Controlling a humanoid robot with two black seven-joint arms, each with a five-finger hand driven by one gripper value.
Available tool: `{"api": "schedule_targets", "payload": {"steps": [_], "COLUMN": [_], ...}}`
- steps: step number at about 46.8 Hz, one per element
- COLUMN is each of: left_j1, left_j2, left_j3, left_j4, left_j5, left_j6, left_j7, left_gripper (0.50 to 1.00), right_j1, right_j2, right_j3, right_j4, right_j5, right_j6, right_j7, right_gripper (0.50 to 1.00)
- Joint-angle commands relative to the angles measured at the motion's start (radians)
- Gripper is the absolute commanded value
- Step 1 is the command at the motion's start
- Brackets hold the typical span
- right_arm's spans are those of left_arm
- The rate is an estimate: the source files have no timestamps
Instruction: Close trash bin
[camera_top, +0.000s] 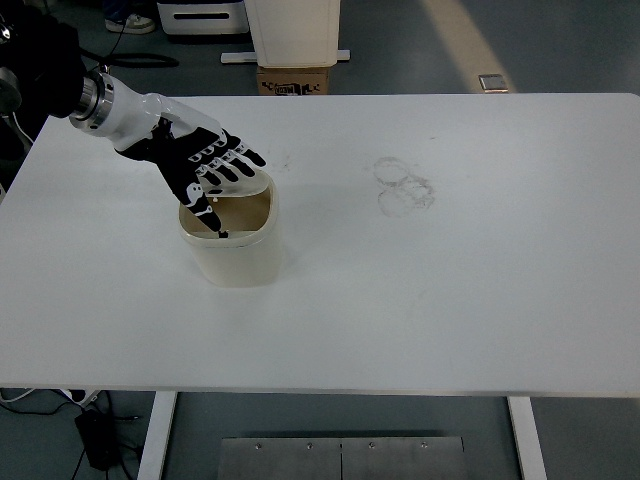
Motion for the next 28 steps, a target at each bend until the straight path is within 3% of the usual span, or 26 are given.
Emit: {"api": "schedule_targets", "payload": {"steps": [1,28], "left_j1": [0.002,0.019], "left_j2": [0.001,0.012], "left_j3": [0.003,0.015], "left_j4": [-0.011,-0.034], "left_j5": [0.0,0.0], "left_j6": [0.002,0.006], "left_j7": [0.0,0.0], "left_gripper": [1.0,1.0], "right_j1": [0.0,0.0], "right_j2": [0.0,0.0], "right_j3": [0.0,0.0], "right_j4": [0.0,0.0], "right_j5": [0.0,0.0], "right_j6": [0.0,0.0], "right_j7": [0.0,0.0], "right_gripper": [0.991,0.991]}}
